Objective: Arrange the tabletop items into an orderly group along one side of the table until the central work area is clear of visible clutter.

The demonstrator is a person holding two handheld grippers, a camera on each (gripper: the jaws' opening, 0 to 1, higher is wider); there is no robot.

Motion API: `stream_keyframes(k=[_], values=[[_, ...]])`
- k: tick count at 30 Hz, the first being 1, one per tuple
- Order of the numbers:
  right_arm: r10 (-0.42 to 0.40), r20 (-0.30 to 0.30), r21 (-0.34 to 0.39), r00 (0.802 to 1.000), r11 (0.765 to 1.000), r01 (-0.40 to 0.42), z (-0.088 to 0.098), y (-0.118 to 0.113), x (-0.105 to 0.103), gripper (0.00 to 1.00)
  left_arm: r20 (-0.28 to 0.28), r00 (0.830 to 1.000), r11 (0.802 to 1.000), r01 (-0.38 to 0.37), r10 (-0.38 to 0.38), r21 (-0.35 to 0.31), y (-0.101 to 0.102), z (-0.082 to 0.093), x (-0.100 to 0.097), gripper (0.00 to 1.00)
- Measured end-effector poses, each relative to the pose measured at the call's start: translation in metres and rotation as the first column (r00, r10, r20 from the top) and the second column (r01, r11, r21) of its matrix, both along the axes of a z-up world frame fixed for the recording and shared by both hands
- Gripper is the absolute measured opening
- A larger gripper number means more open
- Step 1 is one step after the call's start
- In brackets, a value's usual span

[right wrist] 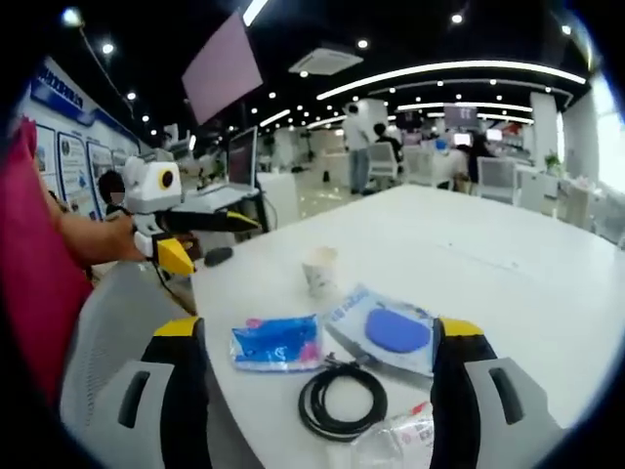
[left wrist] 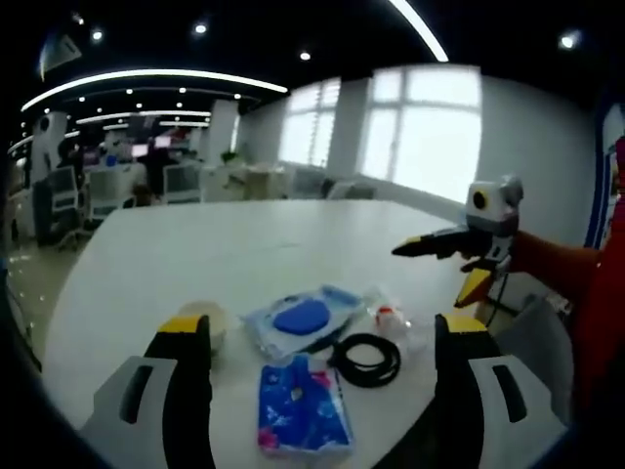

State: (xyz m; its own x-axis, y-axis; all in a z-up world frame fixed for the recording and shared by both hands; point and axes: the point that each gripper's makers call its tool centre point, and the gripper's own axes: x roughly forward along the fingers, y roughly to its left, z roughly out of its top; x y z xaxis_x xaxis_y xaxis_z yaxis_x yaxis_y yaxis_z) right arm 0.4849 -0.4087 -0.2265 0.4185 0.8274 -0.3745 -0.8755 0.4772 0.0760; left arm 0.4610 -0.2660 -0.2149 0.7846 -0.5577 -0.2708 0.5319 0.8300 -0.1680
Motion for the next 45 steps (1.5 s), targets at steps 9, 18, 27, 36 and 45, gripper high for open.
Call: stream_keyframes(k=[9,18,27,36,45], values=[[-0.038,-0.001,-0.051,0.999,0.998,0.037,-0.011,-0.025,0.005,0.95,-0.011,1.000,1.000,-0.007,0.007,0.001,-0.002,-0.007,-0.006,0.91],[-0.052,0.000,-0.112,0.999,0.992,0.052,-0.024,-0.038,0.005,0.95,-0.024,1.000,1.000,-0.013,0.013,0.004,0.000,-0.012,-0.008,0.89],[-0.212,-0.058,-0.244,0.976,0.950,0.192,-0.067,-0.058,0.004,0.88,-0.026,1.000,1.000,-0.005,0.005,0.006,-0.002,-0.013,-0.008,0.88],[-0.300,-0.168,-0.264,0.939,0.931,0.251,-0.088,-0.068,-0.003,0.78,-0.029,0.999,1.000,0.015,-0.015,0.002,-0.006,-0.013,-0.011,0.86],[-0.367,-0.313,-0.301,0.876,0.913,0.275,-0.108,-0.072,-0.020,0.56,-0.028,0.999,1.000,0.021,-0.021,-0.009,-0.006,-0.013,-0.011,0.85]])
